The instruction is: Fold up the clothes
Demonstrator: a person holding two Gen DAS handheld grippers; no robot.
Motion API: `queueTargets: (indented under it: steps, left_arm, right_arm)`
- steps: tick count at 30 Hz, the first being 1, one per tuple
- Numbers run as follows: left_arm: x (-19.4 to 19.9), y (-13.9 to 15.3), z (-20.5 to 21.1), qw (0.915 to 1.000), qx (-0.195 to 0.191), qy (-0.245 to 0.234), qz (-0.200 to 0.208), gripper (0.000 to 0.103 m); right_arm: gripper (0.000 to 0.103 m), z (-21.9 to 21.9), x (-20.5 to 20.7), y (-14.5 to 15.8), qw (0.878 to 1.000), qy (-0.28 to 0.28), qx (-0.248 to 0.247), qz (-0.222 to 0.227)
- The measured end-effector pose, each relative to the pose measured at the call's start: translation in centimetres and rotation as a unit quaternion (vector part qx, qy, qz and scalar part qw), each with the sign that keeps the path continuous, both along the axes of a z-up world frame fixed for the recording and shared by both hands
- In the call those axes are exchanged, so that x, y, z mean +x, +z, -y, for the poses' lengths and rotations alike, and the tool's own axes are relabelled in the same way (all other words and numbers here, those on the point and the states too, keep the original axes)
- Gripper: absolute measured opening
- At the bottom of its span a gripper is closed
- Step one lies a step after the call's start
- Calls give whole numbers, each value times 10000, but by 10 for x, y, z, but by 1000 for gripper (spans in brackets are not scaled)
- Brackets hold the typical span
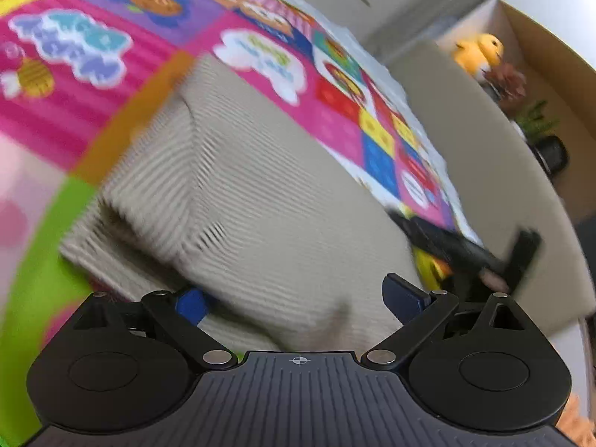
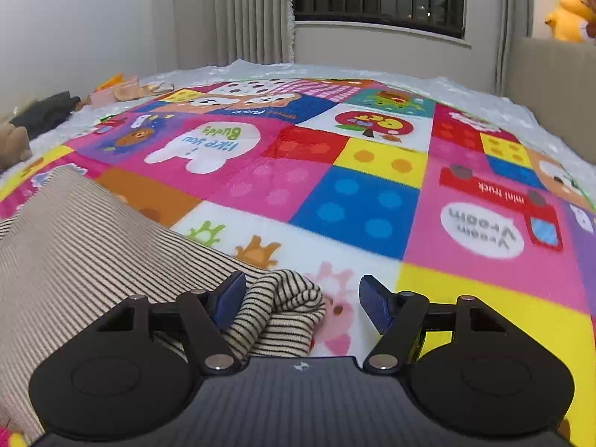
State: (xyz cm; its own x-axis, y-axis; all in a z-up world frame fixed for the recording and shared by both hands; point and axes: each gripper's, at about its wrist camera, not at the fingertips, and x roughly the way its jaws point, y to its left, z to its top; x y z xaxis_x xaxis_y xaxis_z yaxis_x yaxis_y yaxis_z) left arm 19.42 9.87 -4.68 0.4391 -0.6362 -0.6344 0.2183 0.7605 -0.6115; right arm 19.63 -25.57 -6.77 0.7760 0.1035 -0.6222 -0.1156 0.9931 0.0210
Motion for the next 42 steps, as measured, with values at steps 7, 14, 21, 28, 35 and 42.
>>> queueTargets:
  steps: [7,14,21,28,35,42]
  left_arm:
    - [44,-4,3,9992,103,277,257,98]
    - [76,0,17,9942,710,458,673,98]
    - [34,22,2,9966,419,307,643,98]
    - [13,16,5,9993,212,29,298,98]
    - [39,-2,27,9985,418,-164,302,87]
    - [49,1,37,9962,660,-216,523,86]
  right_arm:
    - [68,-6,-54,2,9996,245,-12,-158]
    - [74,-37,-95,11,9968,737,59,-309]
    - [81,-13,-91,42,9982,533,186,194]
    - [81,-3,-55,28,9926,552,1077,-32]
    - [62,-35,-75,-2,9926,876,788,-298]
    - [57,-53,-119,5,9883,1179,901,-367]
